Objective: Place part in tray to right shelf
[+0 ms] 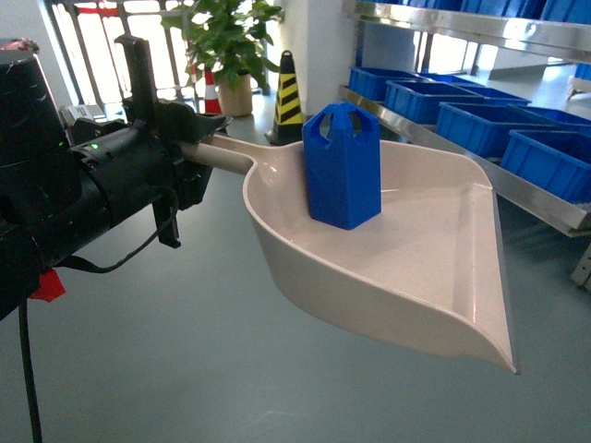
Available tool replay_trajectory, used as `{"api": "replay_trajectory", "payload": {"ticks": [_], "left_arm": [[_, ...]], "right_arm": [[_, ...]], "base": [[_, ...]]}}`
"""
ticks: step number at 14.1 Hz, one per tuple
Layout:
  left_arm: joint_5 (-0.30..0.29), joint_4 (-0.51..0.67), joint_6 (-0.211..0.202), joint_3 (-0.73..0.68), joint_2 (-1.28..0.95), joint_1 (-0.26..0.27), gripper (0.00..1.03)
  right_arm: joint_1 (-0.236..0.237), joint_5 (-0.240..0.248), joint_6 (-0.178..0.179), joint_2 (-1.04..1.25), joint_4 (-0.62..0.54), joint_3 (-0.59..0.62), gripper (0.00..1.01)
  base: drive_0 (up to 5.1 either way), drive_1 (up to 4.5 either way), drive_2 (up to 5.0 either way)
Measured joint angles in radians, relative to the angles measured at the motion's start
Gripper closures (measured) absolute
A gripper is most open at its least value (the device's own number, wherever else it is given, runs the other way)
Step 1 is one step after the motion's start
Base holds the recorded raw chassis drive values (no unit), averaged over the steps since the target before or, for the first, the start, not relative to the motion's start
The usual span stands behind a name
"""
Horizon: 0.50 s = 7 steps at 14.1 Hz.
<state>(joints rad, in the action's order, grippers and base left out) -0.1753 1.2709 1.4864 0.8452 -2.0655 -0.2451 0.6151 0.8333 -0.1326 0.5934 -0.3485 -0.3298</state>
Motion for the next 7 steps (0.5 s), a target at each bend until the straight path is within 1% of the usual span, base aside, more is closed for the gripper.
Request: {"api": "replay_trajectory", "payload": {"ticks": [7], "left_arm": [[0.000, 0.000, 0.000, 0.000, 0.000, 0.000, 0.91]], "right_arm": [[0.000, 0.000, 0.000, 0.000, 0.000, 0.000, 0.03]], "base": [[-1.7, -1.65, -1.7]]}}
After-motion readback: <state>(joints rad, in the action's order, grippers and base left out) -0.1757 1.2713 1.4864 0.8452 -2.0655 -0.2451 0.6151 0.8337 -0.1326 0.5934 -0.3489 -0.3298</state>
